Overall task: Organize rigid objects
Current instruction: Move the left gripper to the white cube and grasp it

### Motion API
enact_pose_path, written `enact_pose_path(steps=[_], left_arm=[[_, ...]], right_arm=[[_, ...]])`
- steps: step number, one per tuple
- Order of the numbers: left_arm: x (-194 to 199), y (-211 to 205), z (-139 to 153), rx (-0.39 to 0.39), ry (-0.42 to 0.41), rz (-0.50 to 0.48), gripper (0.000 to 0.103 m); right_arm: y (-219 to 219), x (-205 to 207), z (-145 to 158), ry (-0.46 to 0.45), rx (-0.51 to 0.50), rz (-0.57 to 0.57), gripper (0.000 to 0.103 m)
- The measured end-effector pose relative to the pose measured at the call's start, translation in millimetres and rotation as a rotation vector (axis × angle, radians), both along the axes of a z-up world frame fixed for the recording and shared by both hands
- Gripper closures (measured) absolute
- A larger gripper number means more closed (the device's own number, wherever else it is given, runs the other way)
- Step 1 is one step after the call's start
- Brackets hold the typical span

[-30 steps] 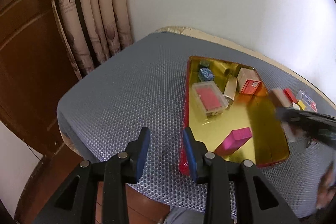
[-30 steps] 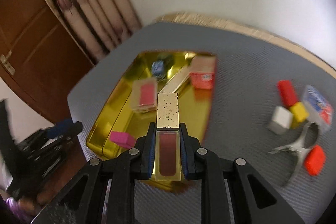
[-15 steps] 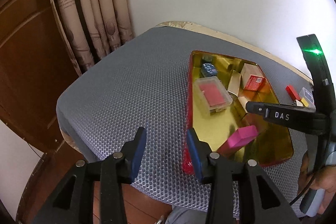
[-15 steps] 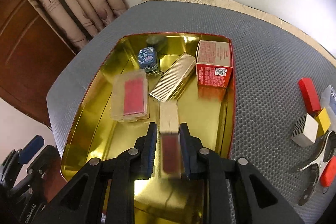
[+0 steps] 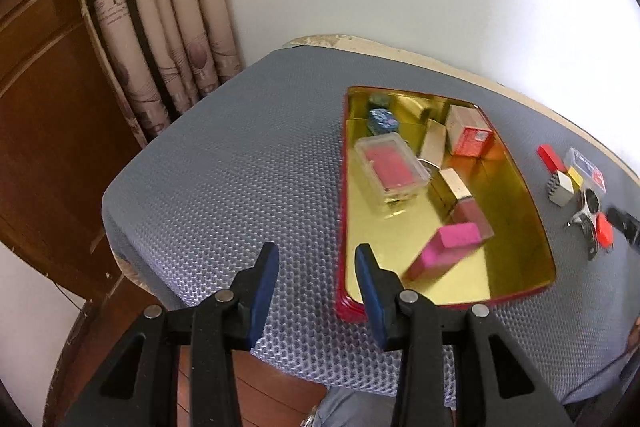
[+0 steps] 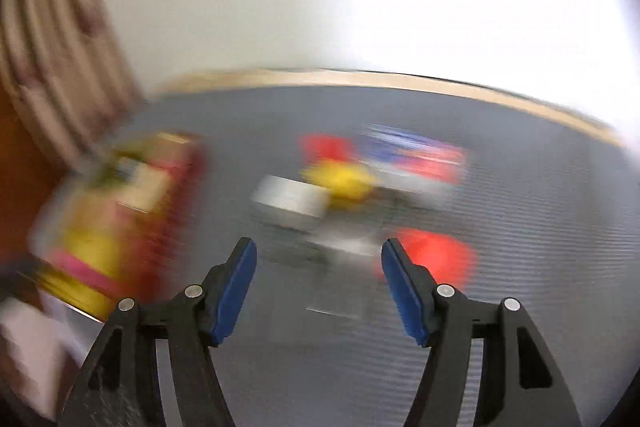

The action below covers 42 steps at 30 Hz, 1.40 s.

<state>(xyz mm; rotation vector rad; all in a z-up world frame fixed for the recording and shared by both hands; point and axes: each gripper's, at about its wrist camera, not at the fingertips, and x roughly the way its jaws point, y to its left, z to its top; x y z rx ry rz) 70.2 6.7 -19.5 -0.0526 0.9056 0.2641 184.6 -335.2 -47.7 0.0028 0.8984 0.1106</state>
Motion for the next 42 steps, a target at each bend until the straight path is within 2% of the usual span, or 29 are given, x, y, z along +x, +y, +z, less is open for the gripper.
enact_pose_path(steps=[4, 6, 7, 8, 9, 11, 14, 16, 18, 24, 27, 31, 42], left_arm=[[-3, -19, 2, 0.030, -0.006, -0.077, 0.063], [-5, -35, 7, 0.041, -0.011, -0.138, 0.063], [-6, -42, 9, 0.041, -0.012, -0.161, 0.063], [-6, -50, 13, 0.033, -0.013, -0.189, 0.063], [-5, -60, 18, 0.013, -0.016, -0.228, 0.063], [2, -79, 27, -0.027, -0.013, -0.301, 0.063], [25, -118, 35, -0.075, 0.023, -0.420, 0.062], [47, -147, 35, -0.132, 0.075, -0.507, 0.061], [75, -170, 29, -0.180, 0.126, -0.551, 0.061], [137, -224, 3, -0.184, 0.240, -0.647, 0.061], [158, -239, -8, -0.168, 0.259, -0.643, 0.061], [179, -240, -20, -0.200, 0.291, -0.628, 0.061], [202, -255, -56, -0.109, 0.316, -0.635, 0.061]], right_arm=[[-83, -13, -26, 0.035, -0.223, -0.138, 0.041], [-111, -19, -37, 0.056, -0.257, -0.191, 0.039], [-123, -22, -42, 0.069, -0.231, -0.217, 0.030], [-140, -25, -44, 0.074, -0.136, -0.249, 0.026], [-149, -25, -43, 0.075, -0.084, -0.269, 0.021], [-162, -24, -43, 0.080, -0.017, -0.303, 0.018], [-159, -20, -45, 0.089, -0.029, -0.295, 0.015], [-152, -21, -44, 0.078, -0.043, -0.264, 0.015], [-149, -23, -42, 0.073, -0.039, -0.242, 0.012], [-154, -25, -40, 0.070, 0.004, -0.221, 0.010], [-162, -22, -41, 0.079, 0.012, -0.202, 0.010], [-154, -19, -40, 0.083, 0.013, -0.190, 0.009], [-152, -15, -45, 0.089, 0.019, -0.175, 0.007]])
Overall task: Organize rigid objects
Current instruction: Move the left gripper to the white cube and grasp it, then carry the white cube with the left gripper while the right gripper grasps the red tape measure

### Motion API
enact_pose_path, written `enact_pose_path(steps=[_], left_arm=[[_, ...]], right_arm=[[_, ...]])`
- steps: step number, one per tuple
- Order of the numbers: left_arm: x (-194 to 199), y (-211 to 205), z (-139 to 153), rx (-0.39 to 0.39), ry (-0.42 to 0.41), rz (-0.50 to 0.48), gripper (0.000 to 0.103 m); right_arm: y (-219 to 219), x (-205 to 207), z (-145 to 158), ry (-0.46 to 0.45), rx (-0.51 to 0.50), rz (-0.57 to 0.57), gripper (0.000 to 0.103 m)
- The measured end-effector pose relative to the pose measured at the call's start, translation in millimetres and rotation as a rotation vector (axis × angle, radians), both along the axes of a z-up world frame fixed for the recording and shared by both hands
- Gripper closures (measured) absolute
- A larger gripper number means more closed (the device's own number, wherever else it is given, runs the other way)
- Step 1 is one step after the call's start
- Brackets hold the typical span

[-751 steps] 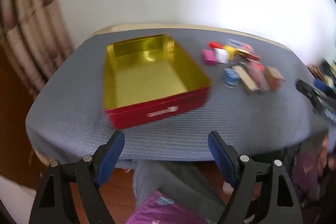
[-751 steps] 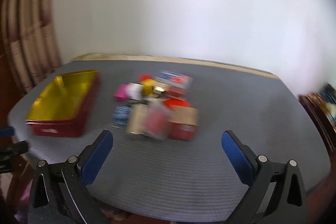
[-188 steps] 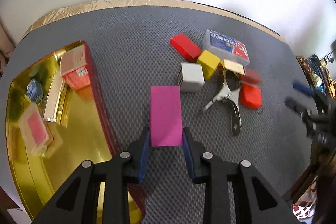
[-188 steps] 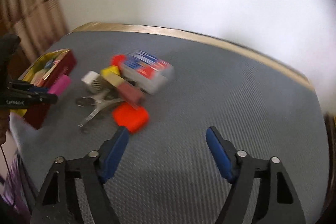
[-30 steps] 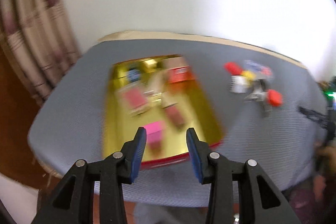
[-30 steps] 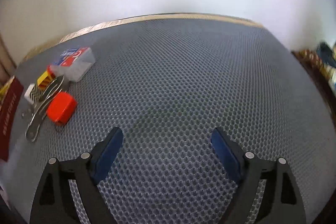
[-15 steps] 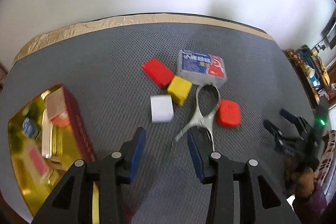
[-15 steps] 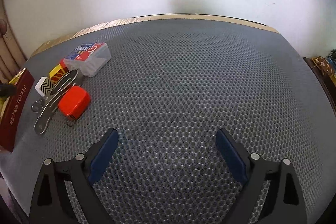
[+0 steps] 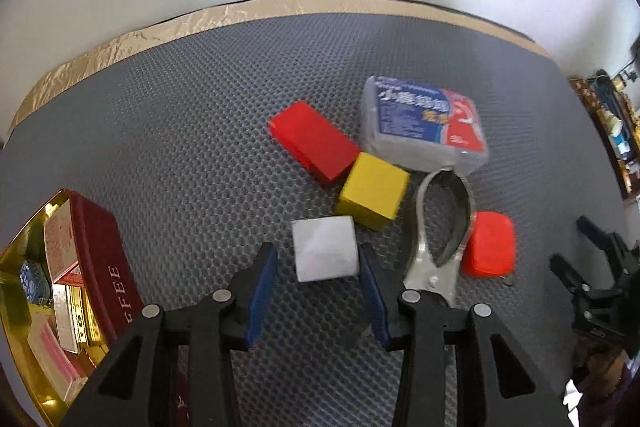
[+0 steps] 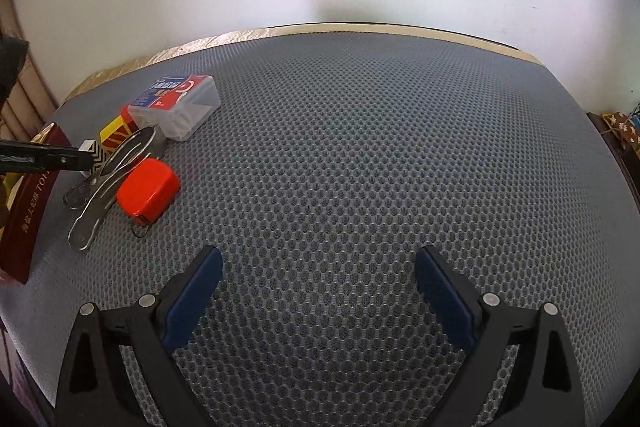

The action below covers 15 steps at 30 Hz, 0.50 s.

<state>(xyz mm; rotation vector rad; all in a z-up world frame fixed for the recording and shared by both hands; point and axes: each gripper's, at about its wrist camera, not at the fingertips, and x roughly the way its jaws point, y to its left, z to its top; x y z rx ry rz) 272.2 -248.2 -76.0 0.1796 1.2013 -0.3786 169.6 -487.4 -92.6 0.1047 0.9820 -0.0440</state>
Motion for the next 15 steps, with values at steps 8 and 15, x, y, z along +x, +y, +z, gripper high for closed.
enact_pose_path(steps=[8, 15], left_arm=[[10, 19, -11, -0.025, 0.003, 0.089, 0.073], [-32, 37, 5, -0.071, -0.025, 0.103, 0.073]], right_arm=[[2, 0, -1, 0.001, 0.000, -0.002, 0.007], [5, 2, -3, 0.005, -0.002, 0.002, 0.006]])
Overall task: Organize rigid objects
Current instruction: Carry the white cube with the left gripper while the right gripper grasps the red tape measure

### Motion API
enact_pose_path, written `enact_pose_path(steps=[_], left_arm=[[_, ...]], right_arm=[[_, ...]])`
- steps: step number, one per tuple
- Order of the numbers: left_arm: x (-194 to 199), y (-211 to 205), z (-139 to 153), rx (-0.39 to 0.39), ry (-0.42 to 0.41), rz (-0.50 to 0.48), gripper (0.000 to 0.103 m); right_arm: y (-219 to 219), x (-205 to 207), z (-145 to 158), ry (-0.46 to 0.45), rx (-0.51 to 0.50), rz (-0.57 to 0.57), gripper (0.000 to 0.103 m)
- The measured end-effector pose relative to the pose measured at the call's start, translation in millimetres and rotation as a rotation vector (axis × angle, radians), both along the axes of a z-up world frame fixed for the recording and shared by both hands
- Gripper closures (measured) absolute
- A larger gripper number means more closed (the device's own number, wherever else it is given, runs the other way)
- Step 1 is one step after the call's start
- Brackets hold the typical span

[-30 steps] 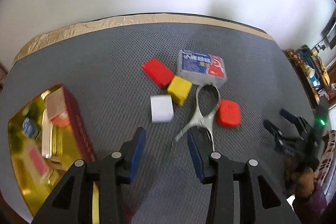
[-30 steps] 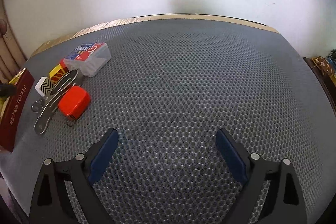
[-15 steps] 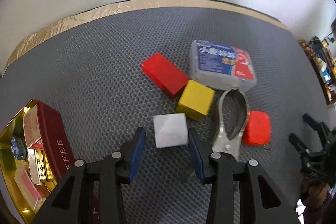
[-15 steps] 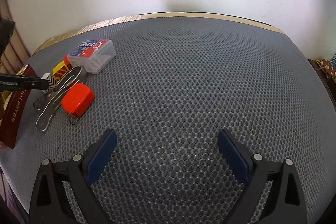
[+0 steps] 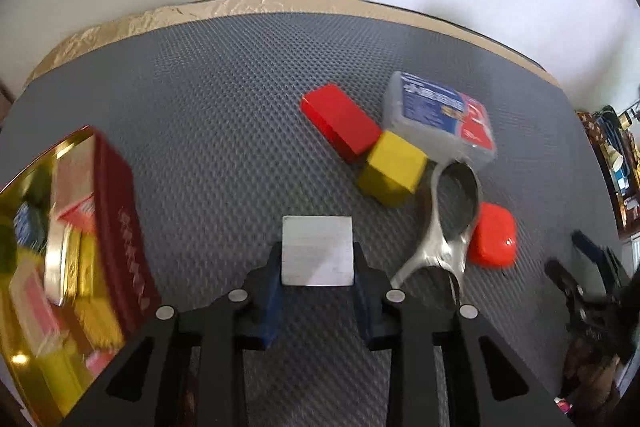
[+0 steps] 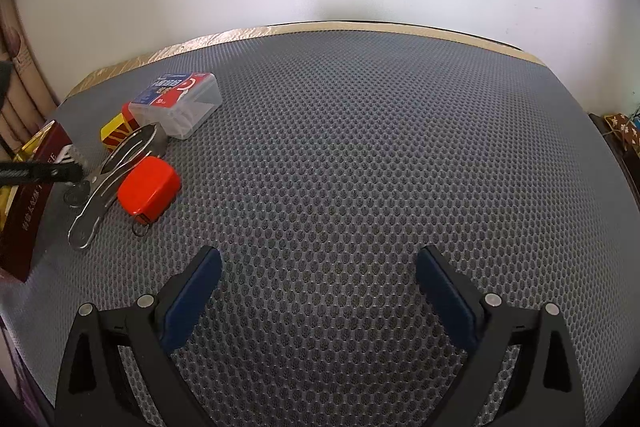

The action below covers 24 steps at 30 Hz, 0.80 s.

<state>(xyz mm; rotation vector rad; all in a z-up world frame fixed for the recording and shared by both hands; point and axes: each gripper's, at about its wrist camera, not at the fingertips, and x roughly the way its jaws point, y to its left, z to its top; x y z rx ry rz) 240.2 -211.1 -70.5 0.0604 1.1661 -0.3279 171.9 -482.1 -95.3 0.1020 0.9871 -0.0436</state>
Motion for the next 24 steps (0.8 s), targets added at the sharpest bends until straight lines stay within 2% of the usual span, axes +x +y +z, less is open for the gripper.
enact_pose_path(steps=[2, 5, 7, 9, 12, 16, 20, 24], left_arm=[[-17, 6, 8, -0.008, -0.024, 0.004, 0.073], [-44, 16, 17, -0.035, -0.039, 0.013, 0.073], [-60, 21, 17, -0.046, -0.031, 0.014, 0.073], [-74, 23, 14, -0.037, -0.020, 0.005, 0.073], [-95, 16, 10, -0.037, -0.002, -0.008, 0.073], [-111, 11, 9, -0.050, 0.004, -0.005, 0.073], [-122, 14, 10, -0.058, 0.012, -0.008, 0.073], [-121, 16, 14, -0.062, 0.020, -0.018, 0.073]], right_arm=[[1, 0, 0, -0.006, 0.006, 0.014, 0.006], [8, -1, 3, -0.011, 0.045, 0.096, 0.008], [16, -3, 8, -0.030, 0.060, 0.160, 0.018], [26, 3, 14, -0.037, 0.061, 0.237, 0.018], [49, 20, 19, -0.033, 0.008, 0.387, 0.018], [79, 45, 16, 0.000, -0.055, 0.525, 0.018], [98, 65, 10, 0.013, -0.104, 0.607, 0.018], [109, 82, 0, 0.050, -0.089, 0.658, 0.018]])
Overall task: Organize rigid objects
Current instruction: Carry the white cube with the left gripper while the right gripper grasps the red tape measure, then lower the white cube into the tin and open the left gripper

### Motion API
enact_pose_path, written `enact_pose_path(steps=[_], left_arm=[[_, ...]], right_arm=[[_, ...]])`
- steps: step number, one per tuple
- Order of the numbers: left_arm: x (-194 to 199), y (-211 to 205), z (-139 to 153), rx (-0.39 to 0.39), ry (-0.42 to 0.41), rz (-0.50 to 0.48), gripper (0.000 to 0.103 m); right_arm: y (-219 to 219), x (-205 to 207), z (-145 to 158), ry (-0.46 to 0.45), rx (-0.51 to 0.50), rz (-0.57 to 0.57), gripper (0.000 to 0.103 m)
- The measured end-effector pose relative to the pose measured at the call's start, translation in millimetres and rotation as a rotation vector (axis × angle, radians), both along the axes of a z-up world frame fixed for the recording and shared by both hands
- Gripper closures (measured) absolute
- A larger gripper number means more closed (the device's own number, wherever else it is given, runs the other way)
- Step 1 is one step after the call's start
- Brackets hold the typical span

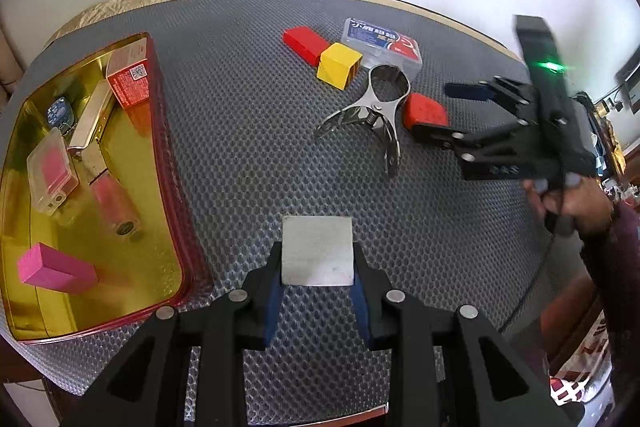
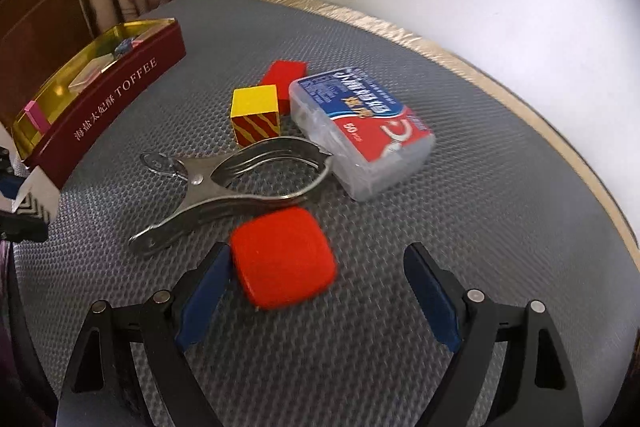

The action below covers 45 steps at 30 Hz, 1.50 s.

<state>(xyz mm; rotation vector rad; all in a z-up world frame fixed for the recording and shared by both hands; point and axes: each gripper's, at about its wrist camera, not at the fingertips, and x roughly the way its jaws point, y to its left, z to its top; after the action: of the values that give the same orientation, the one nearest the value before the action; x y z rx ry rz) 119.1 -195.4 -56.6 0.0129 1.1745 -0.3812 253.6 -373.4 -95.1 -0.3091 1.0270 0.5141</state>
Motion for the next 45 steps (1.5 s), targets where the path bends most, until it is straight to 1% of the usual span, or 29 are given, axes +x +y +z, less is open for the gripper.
enact_pose_path(steps=[2, 3, 5, 6, 7, 9, 11, 14, 17, 19, 21, 23, 26, 27, 29, 33, 36, 38, 40, 44, 45], left_arm=[[-1, 1, 1, -0.001, 0.000, -0.002, 0.073], [-2, 1, 2, -0.001, 0.001, -0.002, 0.073], [-3, 3, 3, -0.004, 0.003, 0.008, 0.073], [-4, 5, 4, -0.011, 0.005, 0.013, 0.073], [-3, 4, 3, -0.017, 0.006, 0.016, 0.073], [-5, 7, 7, -0.024, -0.002, 0.026, 0.073], [-9, 11, 12, -0.026, -0.014, 0.034, 0.073], [-17, 26, 25, -0.034, -0.040, 0.059, 0.073], [-22, 56, 41, -0.025, -0.069, 0.119, 0.073], [-22, 86, 50, -0.010, -0.088, 0.184, 0.073], [-21, 107, 54, 0.010, -0.097, 0.230, 0.073], [-18, 134, 56, 0.032, -0.099, 0.283, 0.073], [-6, 151, 52, 0.052, -0.088, 0.302, 0.073], [0, 154, 50, 0.061, -0.085, 0.306, 0.073], [11, 153, 47, 0.055, -0.087, 0.304, 0.073], [48, 135, 37, 0.049, -0.097, 0.275, 0.073], [73, 121, 26, 0.084, -0.098, 0.277, 0.073], [89, 117, 17, 0.083, -0.083, 0.271, 0.073], [100, 115, 8, 0.096, -0.075, 0.278, 0.073], [113, 115, -3, 0.096, -0.062, 0.280, 0.072], [114, 114, -3, 0.107, -0.073, 0.275, 0.072]], right_arm=[[5, 6, -7, 0.036, 0.012, 0.031, 0.018], [5, 6, -7, 0.034, 0.020, 0.038, 0.018], [4, 6, -6, 0.037, 0.029, 0.031, 0.028], [3, 4, -4, 0.032, 0.031, 0.021, 0.040], [2, 2, -3, 0.026, 0.030, 0.012, 0.055], [1, -5, -1, 0.019, 0.023, -0.021, 0.060], [-4, -13, 0, 0.009, 0.025, -0.047, 0.060], [-16, -33, 4, 0.006, 0.055, -0.120, 0.059], [-27, -54, 6, -0.001, 0.109, -0.182, 0.059], [-32, -65, 5, -0.017, 0.128, -0.218, 0.059], [-35, -74, 8, -0.041, 0.135, -0.247, 0.059], [-39, -76, 8, -0.041, 0.154, -0.275, 0.059], [-40, -74, 7, -0.035, 0.150, -0.288, 0.059], [-39, -74, 6, -0.038, 0.144, -0.288, 0.059], [-37, -74, 6, -0.041, 0.134, -0.285, 0.059], [-35, -73, 5, -0.043, 0.131, -0.285, 0.059], [-38, -75, 6, -0.044, 0.130, -0.287, 0.059], [-35, -73, 5, -0.044, 0.131, -0.286, 0.059], [-37, -73, 5, -0.044, 0.133, -0.288, 0.059], [-42, -72, 5, -0.043, 0.136, -0.289, 0.059], [-43, -73, 5, -0.044, 0.135, -0.289, 0.059]])
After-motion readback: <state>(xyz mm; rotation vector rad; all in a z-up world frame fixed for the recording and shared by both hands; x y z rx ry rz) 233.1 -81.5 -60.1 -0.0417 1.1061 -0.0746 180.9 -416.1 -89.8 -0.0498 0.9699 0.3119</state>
